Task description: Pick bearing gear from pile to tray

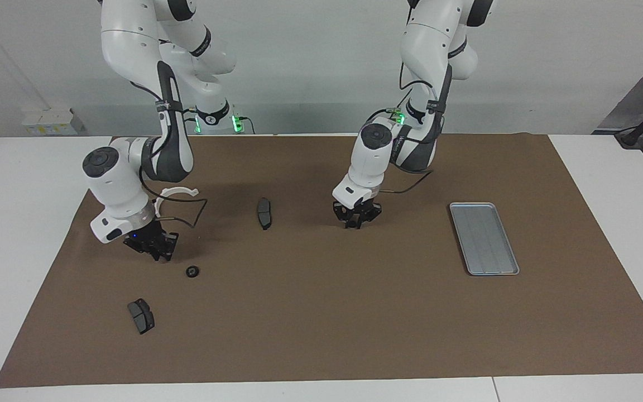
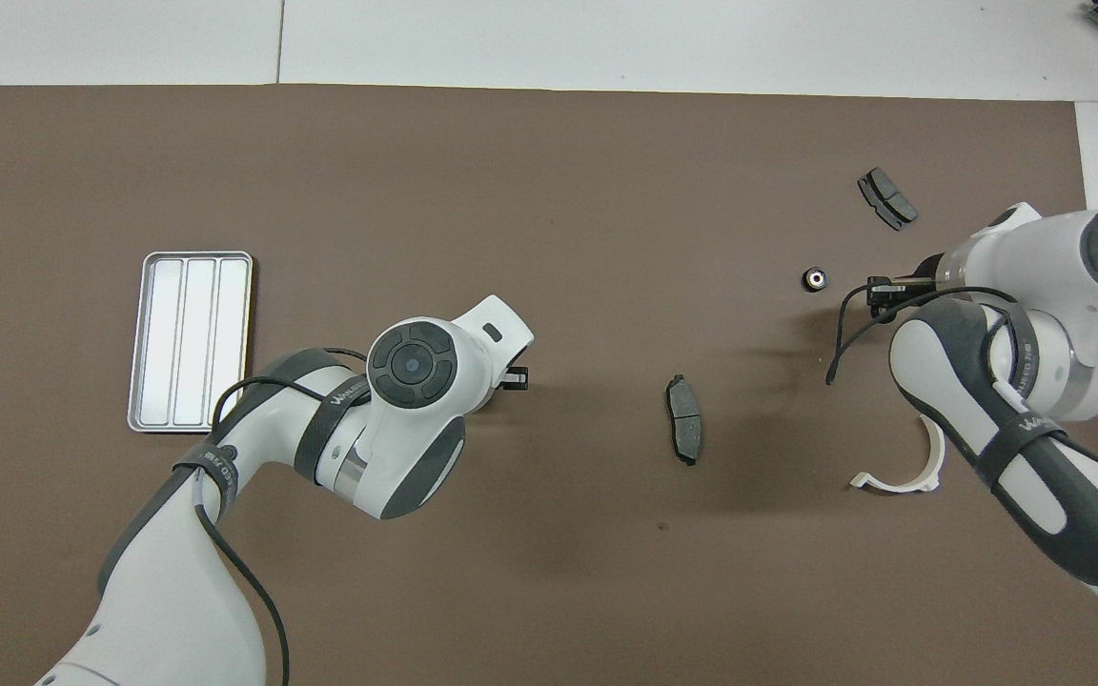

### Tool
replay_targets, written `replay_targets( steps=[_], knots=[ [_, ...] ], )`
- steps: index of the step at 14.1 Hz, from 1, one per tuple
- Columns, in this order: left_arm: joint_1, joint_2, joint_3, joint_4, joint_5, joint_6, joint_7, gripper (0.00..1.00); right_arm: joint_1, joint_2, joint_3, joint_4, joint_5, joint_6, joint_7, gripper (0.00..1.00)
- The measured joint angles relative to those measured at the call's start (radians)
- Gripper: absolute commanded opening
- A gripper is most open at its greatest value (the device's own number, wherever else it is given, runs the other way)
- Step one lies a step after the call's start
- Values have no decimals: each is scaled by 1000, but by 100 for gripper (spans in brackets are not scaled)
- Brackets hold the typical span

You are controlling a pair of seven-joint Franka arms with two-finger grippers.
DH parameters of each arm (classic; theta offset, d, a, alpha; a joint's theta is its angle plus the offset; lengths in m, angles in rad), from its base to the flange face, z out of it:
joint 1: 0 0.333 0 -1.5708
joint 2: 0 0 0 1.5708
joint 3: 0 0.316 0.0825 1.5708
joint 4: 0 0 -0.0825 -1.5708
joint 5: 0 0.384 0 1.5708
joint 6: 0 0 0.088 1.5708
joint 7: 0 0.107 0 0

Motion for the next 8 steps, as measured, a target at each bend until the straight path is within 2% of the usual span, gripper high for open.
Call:
replay_targets(
  steps=[2, 3, 6, 8],
  knots=[
    [0, 0, 0, 0, 0, 0, 0, 17, 21, -23, 13, 10, 16, -20, 21, 0],
    [0, 0, 0, 0, 0, 0, 0, 17, 43, -33, 17, 13, 16, -29, 54, 0],
    [0, 0, 6, 12, 0, -9, 0, 6, 133, -43, 19, 16, 16, -31, 183, 0],
    [17, -1, 19, 63, 0, -80, -1, 4, 188, -43, 21, 16, 16, -31, 270, 0]
  ],
)
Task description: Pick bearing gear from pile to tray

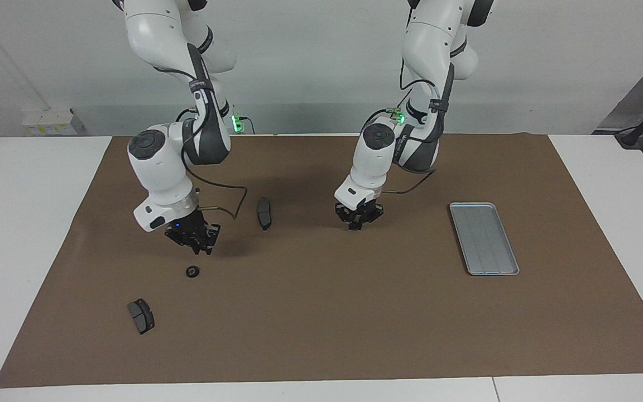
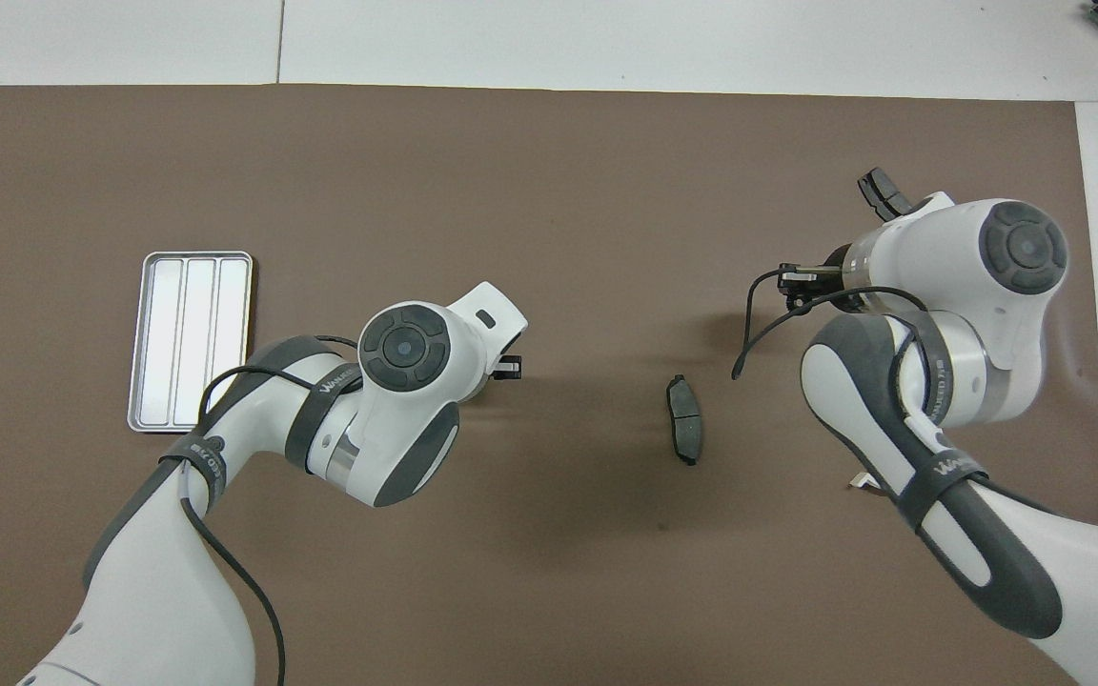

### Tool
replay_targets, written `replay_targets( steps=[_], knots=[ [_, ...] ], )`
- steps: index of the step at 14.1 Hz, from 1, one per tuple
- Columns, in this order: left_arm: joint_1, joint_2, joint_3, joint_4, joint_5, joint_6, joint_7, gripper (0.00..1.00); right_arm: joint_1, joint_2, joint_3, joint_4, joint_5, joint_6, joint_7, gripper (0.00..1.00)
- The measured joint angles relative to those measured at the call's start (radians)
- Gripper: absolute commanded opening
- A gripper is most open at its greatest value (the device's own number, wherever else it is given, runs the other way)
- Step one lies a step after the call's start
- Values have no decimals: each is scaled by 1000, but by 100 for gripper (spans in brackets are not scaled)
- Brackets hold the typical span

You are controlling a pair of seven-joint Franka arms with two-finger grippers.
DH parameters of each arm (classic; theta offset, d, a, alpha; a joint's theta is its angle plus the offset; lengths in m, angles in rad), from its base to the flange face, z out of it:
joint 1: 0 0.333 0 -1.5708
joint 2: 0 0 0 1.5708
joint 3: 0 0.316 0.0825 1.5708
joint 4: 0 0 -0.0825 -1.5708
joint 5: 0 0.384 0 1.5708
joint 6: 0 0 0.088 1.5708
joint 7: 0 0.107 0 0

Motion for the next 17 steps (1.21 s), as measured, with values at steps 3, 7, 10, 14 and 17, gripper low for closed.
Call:
replay_targets(
  steps=[3, 7, 10, 14, 17],
  knots=[
    [123, -34, 8, 94, 2, -132, 48, 3, 80, 0, 1, 1, 0, 8, 122, 0],
    [344, -117, 11, 97, 2, -232, 297, 2, 239, 12, 4, 32, -1, 18, 330, 0],
    [503, -123, 12, 47, 1, -233, 531, 2, 350, 50, 3, 75, -10, 19, 452, 0],
    [621, -136, 11, -32, 0, -194, 684, 3, 441, 183, 3, 194, -123, 20, 646, 0],
    [636, -160, 10, -137, 0, -91, 719, 30, 483, 251, 3, 251, -143, 20, 688, 13]
  ],
)
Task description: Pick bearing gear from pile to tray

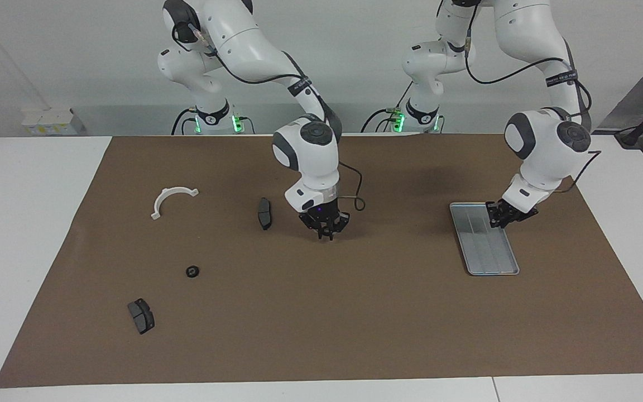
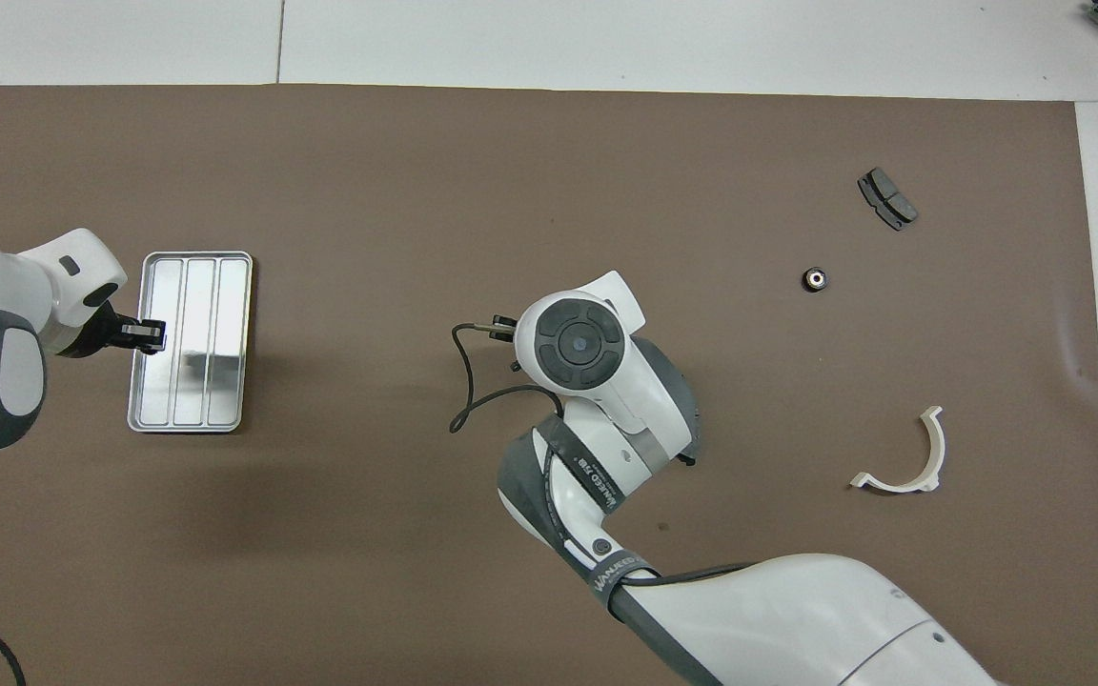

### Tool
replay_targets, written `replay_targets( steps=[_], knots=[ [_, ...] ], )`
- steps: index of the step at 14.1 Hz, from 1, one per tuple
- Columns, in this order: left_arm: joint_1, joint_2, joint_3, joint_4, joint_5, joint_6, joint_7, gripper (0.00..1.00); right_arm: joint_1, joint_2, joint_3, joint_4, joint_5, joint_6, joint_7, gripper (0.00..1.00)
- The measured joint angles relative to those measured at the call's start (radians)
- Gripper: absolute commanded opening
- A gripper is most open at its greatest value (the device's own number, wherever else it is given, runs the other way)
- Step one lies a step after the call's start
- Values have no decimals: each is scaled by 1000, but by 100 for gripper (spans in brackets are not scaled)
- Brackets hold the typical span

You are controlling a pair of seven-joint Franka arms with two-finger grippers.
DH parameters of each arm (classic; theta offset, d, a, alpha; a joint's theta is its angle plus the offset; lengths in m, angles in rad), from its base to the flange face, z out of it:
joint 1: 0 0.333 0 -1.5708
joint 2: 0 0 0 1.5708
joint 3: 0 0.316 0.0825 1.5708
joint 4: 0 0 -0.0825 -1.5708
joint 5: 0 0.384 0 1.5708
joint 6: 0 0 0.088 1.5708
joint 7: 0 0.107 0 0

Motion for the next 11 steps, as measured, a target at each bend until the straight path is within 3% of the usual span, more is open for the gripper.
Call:
replay_targets(
  steps=[1, 2, 3, 4, 8, 11],
  knots=[
    [0, -5, -2, -22, 0, 15, 1, 43, 13, 7, 0, 0, 0, 0, 2, 28],
    [0, -11, -3, -35, 0, 19, 1, 57, 24, 11, -1, -2, -1, 0, 4, 51],
    [0, -15, -4, -39, 0, 20, 2, 64, 33, 14, -1, -4, -1, -2, 4, 80],
    [0, -19, -4, -39, 0, 21, 3, 66, 40, 15, -1, -4, -1, -8, 5, 100],
    [-9, -26, -16, -18, -1, 26, -2, 66, 18, -12, -22, 7, -3, -15, 5, 100],
    [-92, -26, -23, 7, -2, 27, -143, 66, -64, -68, -25, 7, -10, -37, -41, 100]
  ],
)
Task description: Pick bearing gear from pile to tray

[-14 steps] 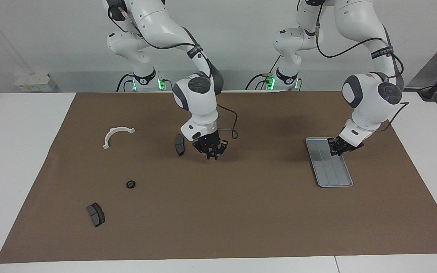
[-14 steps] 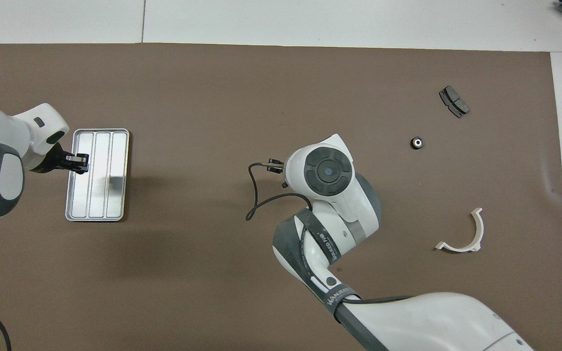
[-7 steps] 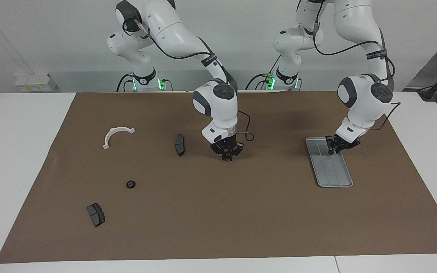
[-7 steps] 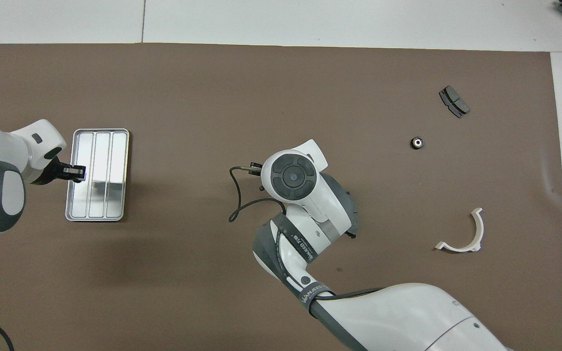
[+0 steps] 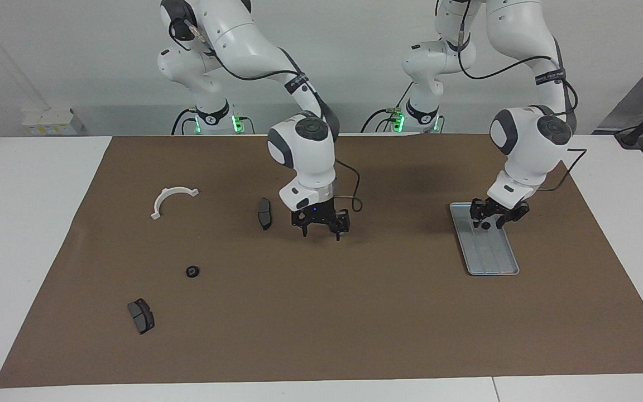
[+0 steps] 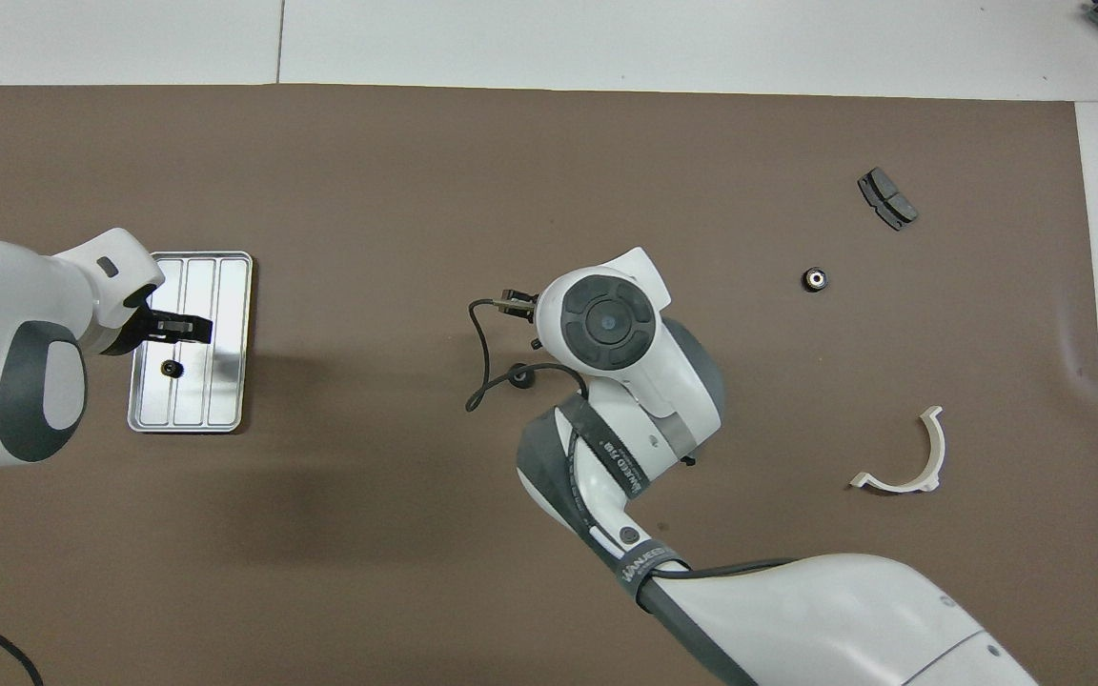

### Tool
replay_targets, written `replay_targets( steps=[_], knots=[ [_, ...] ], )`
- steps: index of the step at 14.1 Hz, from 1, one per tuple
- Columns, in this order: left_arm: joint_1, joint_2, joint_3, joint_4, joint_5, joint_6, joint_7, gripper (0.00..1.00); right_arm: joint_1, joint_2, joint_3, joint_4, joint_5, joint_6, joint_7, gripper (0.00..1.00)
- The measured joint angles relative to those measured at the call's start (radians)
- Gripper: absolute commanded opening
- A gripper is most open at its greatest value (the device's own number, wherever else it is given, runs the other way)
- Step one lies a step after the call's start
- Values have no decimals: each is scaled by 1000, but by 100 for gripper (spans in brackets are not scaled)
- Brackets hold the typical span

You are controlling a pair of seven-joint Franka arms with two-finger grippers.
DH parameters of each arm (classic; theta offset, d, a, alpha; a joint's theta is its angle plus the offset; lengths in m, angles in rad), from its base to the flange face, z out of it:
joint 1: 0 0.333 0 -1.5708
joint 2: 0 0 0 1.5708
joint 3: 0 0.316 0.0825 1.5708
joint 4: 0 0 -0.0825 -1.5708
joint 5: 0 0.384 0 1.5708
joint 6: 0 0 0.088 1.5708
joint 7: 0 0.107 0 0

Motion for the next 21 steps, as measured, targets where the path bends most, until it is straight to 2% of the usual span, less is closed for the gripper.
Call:
replay_targets(
  steps=[4, 7, 9, 11, 14, 17, 21],
  knots=[
    [-196, 2, -8, 2, 0, 63, -301, 66, -136, -51, -1, -1, -1, -77, -176, 100],
    [-337, 8, -9, -9, 0, 132, -401, 66, -246, -56, -1, -8, -1, -93, -344, 100],
    [-418, 31, -9, -21, 0, 197, -461, 66, -314, -56, -1, -23, 5, -93, -453, 100],
    [-485, 89, -8, -27, 0, 312, -509, 66, -372, -53, 0, -35, 9, -93, -534, 100],
    [-538, 170, -8, -19, 0, 440, -540, 65, -444, -34, 1, -40, 13, -84, -641, 100],
    [-570, 181, -8, -6, 0, 448, -540, 65, -465, 10, 2, -54, 31, -33, -676, 100],
    [-606, 184, -8, 0, 0, 447, -542, 57, -468, 47, 4, -97, 32, 46, -676, 98]
  ],
)
